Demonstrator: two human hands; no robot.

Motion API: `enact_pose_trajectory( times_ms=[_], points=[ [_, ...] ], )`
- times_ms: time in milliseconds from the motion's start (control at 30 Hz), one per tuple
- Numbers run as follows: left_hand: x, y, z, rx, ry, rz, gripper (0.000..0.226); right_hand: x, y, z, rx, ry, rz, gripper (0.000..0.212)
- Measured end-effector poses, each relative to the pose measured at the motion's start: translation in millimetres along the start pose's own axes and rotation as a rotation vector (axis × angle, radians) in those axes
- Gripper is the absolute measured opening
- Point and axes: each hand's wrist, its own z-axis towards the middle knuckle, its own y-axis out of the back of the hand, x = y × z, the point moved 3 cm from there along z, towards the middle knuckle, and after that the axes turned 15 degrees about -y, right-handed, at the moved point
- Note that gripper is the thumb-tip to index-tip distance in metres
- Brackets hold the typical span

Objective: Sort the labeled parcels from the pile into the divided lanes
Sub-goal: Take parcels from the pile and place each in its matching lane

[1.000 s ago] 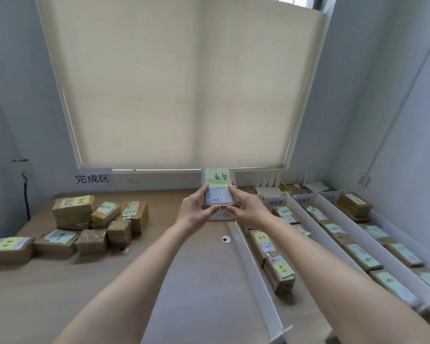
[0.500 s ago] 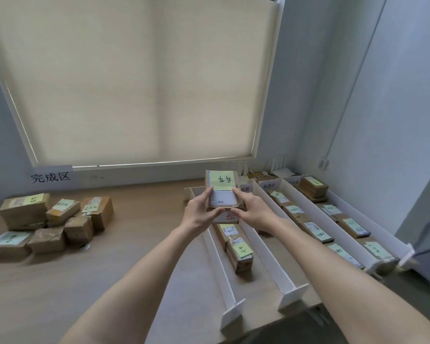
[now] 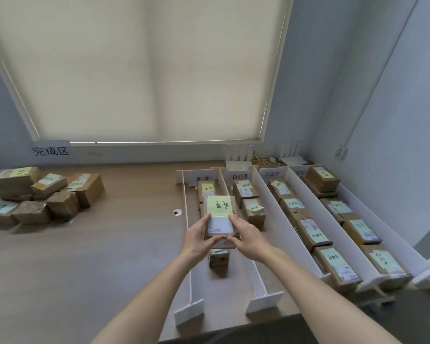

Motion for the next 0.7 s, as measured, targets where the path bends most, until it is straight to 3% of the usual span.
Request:
enact_pose_trajectory(
  times_ms=[333, 700],
  points=[
    [54, -102, -37, 0.134, 0.211, 0.018, 0.084, -104, -91, 24, 0.252, -0.092, 0.053, 0.079],
    [122, -160, -69, 0.244, 0.386, 0.038, 0.089, -150, -180, 37, 0.405, -0.169, 0.017, 0.08]
  ],
)
